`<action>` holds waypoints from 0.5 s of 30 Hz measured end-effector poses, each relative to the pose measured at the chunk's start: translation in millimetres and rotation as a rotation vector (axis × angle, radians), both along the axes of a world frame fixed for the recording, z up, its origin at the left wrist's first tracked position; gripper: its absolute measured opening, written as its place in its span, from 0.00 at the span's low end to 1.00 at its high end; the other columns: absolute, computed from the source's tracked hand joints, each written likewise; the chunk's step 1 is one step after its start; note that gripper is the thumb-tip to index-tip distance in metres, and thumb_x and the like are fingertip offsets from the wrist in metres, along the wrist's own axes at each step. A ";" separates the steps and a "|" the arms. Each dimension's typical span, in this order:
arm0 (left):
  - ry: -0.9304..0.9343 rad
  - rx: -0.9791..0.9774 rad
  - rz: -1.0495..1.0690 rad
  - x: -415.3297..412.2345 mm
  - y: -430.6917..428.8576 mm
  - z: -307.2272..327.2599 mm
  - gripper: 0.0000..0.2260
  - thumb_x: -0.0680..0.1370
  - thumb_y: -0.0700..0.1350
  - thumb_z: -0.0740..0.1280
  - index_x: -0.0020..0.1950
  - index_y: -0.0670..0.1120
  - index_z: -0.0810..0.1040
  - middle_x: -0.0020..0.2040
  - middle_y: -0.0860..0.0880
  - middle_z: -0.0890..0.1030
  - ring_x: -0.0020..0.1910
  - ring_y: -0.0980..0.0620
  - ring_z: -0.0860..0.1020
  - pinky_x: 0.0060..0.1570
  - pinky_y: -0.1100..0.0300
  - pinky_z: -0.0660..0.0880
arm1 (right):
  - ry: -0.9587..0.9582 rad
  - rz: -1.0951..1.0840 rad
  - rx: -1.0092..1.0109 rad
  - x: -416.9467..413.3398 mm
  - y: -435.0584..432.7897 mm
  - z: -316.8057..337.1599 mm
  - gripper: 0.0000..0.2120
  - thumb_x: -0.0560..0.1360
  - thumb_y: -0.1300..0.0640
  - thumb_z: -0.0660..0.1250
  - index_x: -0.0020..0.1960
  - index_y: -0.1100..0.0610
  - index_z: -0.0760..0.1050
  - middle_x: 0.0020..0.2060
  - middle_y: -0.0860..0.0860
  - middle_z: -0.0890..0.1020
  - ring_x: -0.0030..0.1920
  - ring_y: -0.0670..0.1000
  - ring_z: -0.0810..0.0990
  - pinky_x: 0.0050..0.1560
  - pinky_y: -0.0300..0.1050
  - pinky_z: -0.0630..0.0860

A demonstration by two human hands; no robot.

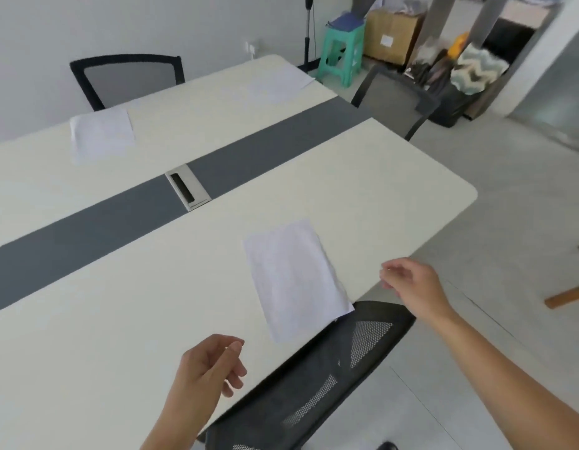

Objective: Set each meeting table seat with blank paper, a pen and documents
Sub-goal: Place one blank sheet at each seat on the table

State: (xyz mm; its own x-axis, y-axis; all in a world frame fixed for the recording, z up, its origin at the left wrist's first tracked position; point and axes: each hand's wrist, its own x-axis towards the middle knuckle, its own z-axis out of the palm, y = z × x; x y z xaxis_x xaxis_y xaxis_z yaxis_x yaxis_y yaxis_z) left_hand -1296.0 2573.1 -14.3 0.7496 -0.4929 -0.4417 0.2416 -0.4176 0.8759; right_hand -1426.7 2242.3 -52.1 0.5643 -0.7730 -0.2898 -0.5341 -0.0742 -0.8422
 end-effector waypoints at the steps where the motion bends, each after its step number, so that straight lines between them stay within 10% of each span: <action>1: -0.005 -0.004 -0.023 -5.7 -12.4 2.2 0.06 0.79 0.38 0.64 0.46 0.40 0.81 0.31 0.41 0.81 0.28 0.48 0.77 0.27 0.57 0.72 | -0.033 -0.022 0.005 -19.6 0.4 10.9 0.03 0.76 0.60 0.69 0.47 0.54 0.81 0.38 0.51 0.85 0.39 0.50 0.84 0.40 0.42 0.75; 15: 0.067 -0.032 -0.318 -176.8 -249.6 -9.7 0.06 0.79 0.37 0.64 0.47 0.37 0.80 0.30 0.41 0.81 0.27 0.46 0.77 0.24 0.59 0.72 | -0.022 -0.286 0.190 -293.9 -80.9 11.9 0.03 0.75 0.62 0.70 0.49 0.57 0.81 0.38 0.53 0.86 0.37 0.49 0.85 0.36 0.39 0.76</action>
State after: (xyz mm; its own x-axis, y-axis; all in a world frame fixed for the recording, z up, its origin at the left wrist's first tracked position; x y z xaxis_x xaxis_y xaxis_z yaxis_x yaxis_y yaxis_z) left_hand -1472.8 2323.5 -24.0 0.5258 -0.7120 -0.4654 0.1605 -0.4543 0.8763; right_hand -1720.6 2161.4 -40.2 0.3396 -0.8344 -0.4340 -0.4925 0.2354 -0.8379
